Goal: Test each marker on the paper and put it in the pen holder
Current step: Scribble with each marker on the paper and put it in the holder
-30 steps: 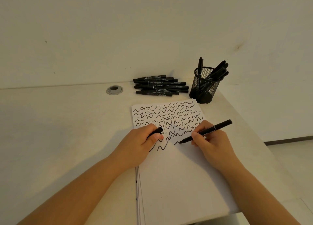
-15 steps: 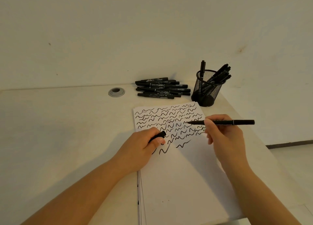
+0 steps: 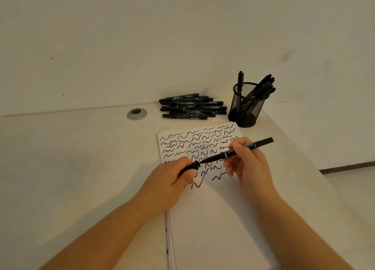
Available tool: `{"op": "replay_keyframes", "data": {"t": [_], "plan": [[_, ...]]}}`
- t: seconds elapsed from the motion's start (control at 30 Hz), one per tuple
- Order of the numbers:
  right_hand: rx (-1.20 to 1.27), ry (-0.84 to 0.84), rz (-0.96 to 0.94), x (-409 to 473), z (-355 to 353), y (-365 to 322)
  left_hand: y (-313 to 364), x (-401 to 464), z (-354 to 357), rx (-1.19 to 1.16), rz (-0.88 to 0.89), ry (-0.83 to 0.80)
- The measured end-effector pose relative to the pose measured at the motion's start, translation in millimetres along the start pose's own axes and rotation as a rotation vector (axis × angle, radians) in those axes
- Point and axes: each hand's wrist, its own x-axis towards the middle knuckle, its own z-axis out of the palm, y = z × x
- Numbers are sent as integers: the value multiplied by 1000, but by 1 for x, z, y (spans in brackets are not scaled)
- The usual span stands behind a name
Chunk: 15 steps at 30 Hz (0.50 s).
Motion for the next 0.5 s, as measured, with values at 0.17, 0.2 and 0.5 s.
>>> {"op": "replay_keyframes", "data": {"t": [0.17,0.2,0.5], "plan": [[-39,13,7,-1,2,-2,0,0,0,-12,7,6],[-65,4,-2,-2,2,-2,0,-1,0,-12,8,8],[-197,-239,-65,-13,9,-3,3,-5,1,-41,77,100]]}}
